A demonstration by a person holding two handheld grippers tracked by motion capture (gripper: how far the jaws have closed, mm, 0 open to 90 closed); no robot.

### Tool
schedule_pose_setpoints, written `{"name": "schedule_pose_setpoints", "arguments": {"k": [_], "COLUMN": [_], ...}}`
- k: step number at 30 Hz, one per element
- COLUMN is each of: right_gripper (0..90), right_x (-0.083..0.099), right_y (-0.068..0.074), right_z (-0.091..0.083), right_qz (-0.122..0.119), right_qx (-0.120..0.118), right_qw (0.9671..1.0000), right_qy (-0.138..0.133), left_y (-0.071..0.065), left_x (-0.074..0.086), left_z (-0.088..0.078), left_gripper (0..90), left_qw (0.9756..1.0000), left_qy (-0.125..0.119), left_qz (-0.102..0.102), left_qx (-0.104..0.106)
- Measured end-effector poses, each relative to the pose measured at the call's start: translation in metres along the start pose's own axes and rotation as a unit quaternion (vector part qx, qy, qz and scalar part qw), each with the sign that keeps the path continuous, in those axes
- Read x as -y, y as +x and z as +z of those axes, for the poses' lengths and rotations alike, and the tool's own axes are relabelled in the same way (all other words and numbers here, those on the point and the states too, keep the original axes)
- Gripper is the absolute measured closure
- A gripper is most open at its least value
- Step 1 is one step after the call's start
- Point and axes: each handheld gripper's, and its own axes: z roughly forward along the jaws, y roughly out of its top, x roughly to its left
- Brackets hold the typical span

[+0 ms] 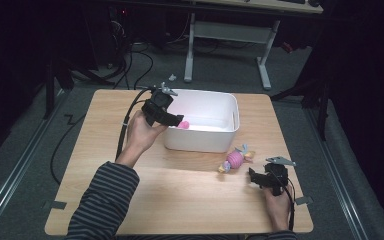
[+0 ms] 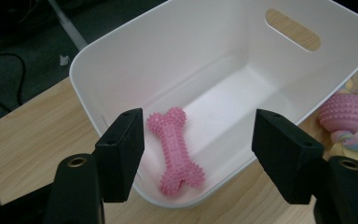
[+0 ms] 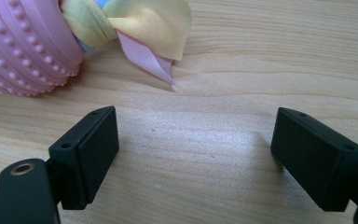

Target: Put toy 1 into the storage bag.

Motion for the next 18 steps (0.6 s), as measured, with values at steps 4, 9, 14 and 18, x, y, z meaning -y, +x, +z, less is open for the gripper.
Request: {"name": "schedule_pose_setpoints", "arguments": {"k": [4,9,14,18], "right_gripper": [15.0,15.0,15.0,15.1], "right_x": [0.000,0.000,0.000,0.000], "right_y": [0.000,0.000,0.000,0.000], "right_z": [0.000,0.000,0.000,0.000], "right_qz": [0.000,0.000,0.000,0.000], "right_qx": [0.000,0.000,0.000,0.000], "right_qw": [1.0000,1.0000,1.0000,1.0000], "right_qy": [0.000,0.000,0.000,0.000], "left_y": [0.006,0.008,0.012,0.018], "left_x": [0.010,0.017,0.029,0.037], "left_z": [-0.009,-0.017,-0.024,-0.034], "left_gripper": [34.5,33.9,34.0,33.9], "left_qw": [0.9999,0.9999,0.9996,0.9990], "left_qy": [-0.005,-0.012,-0.019,-0.031], "left_qz": [-0.010,-0.011,-0.020,-0.031], "left_qx": [0.000,-0.003,-0.005,-0.014]}}
